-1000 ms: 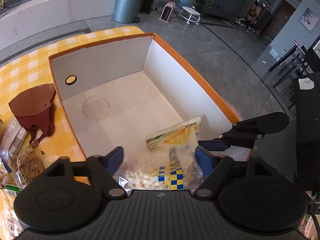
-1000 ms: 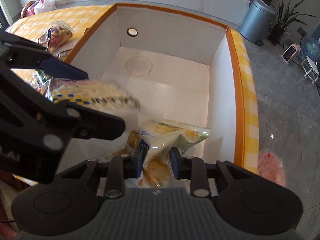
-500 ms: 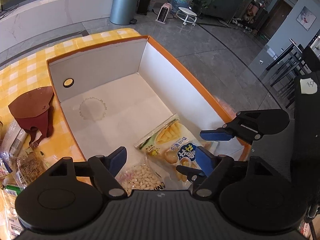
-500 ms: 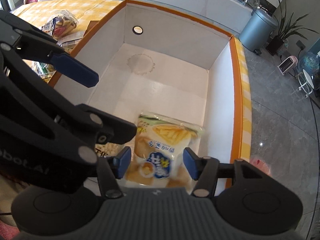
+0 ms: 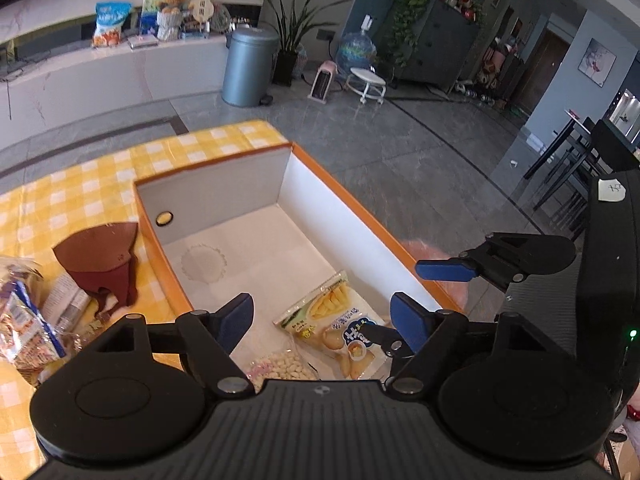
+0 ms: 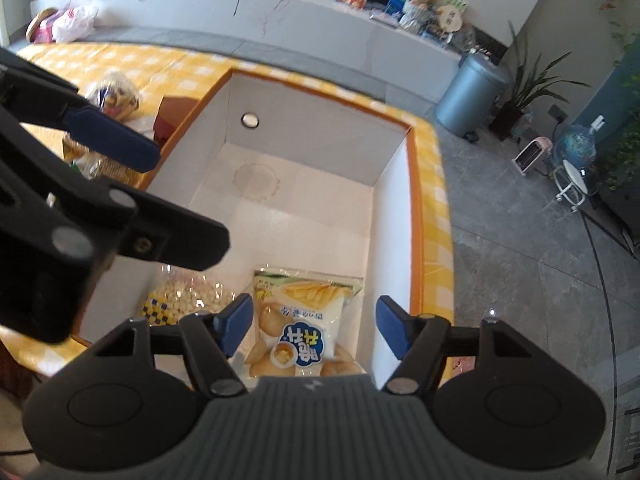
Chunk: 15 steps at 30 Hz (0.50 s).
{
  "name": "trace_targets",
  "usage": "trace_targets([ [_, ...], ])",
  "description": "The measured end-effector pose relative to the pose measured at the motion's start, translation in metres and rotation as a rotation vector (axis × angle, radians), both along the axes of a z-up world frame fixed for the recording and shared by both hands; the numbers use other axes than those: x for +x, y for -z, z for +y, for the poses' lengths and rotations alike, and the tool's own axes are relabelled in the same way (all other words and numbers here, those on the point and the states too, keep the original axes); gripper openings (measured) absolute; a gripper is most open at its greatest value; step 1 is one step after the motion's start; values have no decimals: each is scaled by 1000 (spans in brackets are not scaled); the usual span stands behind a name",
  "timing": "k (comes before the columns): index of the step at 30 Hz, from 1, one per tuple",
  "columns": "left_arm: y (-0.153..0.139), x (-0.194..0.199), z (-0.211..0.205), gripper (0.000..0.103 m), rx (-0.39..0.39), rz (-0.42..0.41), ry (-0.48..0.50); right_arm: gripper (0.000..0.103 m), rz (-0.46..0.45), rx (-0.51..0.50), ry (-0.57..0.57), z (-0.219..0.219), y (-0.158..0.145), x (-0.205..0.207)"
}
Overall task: Organize snacks
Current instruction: 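Withdraw both grippers from the box back over the snack pile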
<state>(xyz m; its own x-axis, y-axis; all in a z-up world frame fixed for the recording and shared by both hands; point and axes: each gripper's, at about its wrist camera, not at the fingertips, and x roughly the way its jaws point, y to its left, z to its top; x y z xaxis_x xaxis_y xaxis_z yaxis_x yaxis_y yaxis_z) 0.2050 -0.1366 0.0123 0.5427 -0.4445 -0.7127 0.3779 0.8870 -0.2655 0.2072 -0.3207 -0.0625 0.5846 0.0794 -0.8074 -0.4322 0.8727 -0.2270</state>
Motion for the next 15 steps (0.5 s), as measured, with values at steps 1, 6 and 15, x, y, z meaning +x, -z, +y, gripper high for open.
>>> trace_targets([
  [1,-4,-5,2,91,5,-21,-5,67,-17,11,15,0,-3,-3],
  [6,-16,-32,16,92,40,-133,-36,67,-118,105,99,4,-17,-29],
  [15,-14,-80,62,92,41,-234,-135,82,-265,264,155,33,-18,-87],
])
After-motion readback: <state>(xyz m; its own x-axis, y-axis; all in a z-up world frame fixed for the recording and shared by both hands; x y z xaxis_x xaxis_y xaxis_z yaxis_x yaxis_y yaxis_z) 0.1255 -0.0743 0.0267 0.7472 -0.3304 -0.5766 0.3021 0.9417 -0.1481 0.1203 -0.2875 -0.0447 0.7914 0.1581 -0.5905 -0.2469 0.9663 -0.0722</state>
